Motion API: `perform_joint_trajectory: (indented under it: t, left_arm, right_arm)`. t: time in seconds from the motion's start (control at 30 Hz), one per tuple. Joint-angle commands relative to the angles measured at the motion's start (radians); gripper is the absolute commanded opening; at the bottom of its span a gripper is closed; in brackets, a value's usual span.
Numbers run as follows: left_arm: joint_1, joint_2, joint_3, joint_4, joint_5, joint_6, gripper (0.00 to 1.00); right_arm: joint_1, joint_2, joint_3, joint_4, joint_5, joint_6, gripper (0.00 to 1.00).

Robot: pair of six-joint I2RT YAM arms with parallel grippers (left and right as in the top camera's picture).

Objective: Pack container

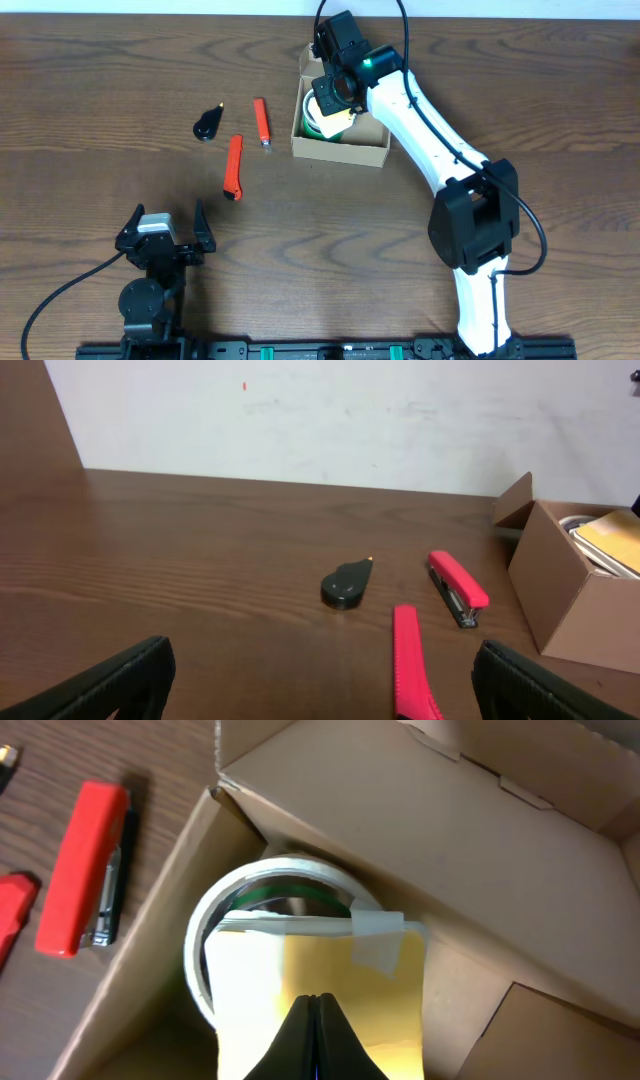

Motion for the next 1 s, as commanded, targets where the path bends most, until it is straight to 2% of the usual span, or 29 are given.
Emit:
perform_joint_trajectory:
  t: [0.0, 0.27, 0.63, 0.7, 0.77, 0.83, 0.97]
  left_arm:
    - [-0.003, -0.008, -0.017, -0.045, -0.013, 0.006, 0.96]
    - [-0.003, -0.008, -0.017, -0.045, -0.013, 0.006, 0.96]
    - [-0.003, -0.008, -0.017, -0.045, -0.013, 0.006, 0.96]
    - [-0.003, -0.008, -0.017, -0.045, -0.013, 0.006, 0.96]
    - [-0.003, -0.008, -0.017, -0.045, -0.013, 0.006, 0.96]
    - [-0.003, -0.008, -0.017, -0.045, -0.013, 0.006, 0.96]
    - [-0.003, -0.008, -0.017, -0.045, -0.013, 0.006, 0.96]
  right_arm:
    - [-0.002, 0.056, 0.016, 0.002, 0.021, 0.005, 0.01]
    - [-0.001, 0.117, 0.016, 0.003, 0.018, 0.005, 0.01]
    - [0.0, 0.008, 0.048, 0.013, 0.009, 0.005, 0.01]
    - [0.0, -0.03, 0.061, 0.013, 0.009, 0.005, 0.09]
    - [0.0, -0.069, 0.069, 0.015, 0.01, 0.005, 0.28]
    - [-0.003, -0.102, 0.071, 0.019, 0.011, 0.005, 0.39]
    - [-0.029, -0.15, 0.071, 0.015, 0.02, 0.005, 0.49]
